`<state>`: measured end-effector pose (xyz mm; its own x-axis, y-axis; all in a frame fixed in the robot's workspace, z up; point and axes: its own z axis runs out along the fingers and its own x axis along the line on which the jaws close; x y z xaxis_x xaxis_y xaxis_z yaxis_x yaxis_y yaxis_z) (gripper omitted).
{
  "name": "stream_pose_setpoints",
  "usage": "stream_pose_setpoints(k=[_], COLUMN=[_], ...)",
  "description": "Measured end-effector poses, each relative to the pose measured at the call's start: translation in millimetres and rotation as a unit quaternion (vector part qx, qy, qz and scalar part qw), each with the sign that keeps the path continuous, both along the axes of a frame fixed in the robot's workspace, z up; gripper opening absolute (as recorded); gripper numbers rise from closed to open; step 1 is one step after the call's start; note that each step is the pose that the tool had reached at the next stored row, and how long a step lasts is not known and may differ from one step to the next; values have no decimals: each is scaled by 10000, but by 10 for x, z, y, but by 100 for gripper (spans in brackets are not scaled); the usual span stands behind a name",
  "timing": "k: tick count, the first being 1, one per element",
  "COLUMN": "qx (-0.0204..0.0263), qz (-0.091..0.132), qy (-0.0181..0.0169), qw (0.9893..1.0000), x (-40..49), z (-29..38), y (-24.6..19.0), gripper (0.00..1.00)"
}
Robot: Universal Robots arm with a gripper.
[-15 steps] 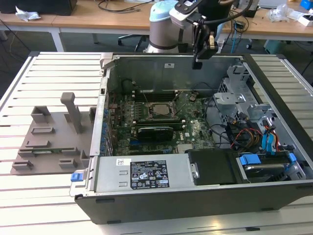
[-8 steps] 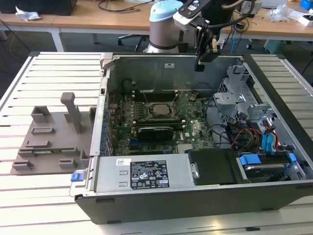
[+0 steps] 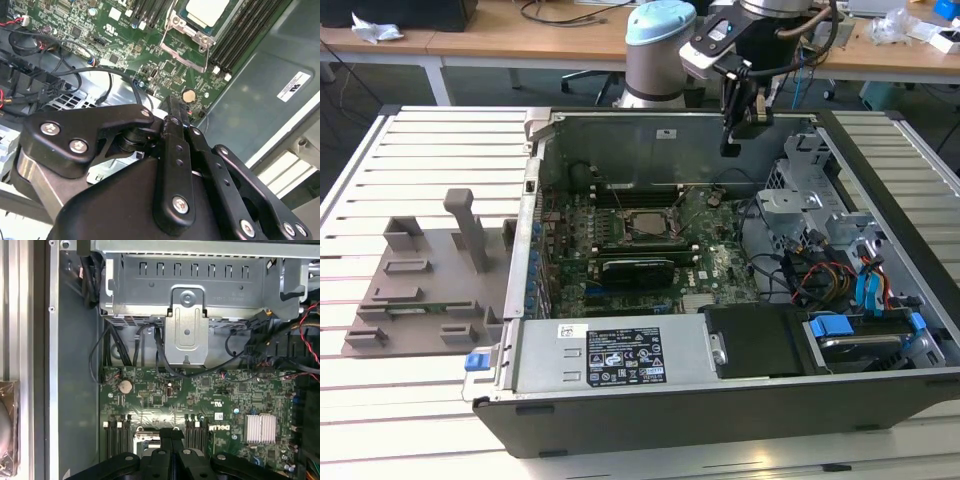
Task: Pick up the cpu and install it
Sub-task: 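Close the cpu cover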
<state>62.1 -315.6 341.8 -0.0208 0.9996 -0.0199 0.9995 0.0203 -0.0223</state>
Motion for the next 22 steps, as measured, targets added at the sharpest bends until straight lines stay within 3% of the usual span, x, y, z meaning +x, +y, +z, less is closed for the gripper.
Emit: stream_pose_setpoints(k=[22], qx=[0], qz=[1], qy=[15], qw=[10000], x=[14], z=[-598], y=[0], gripper=[11])
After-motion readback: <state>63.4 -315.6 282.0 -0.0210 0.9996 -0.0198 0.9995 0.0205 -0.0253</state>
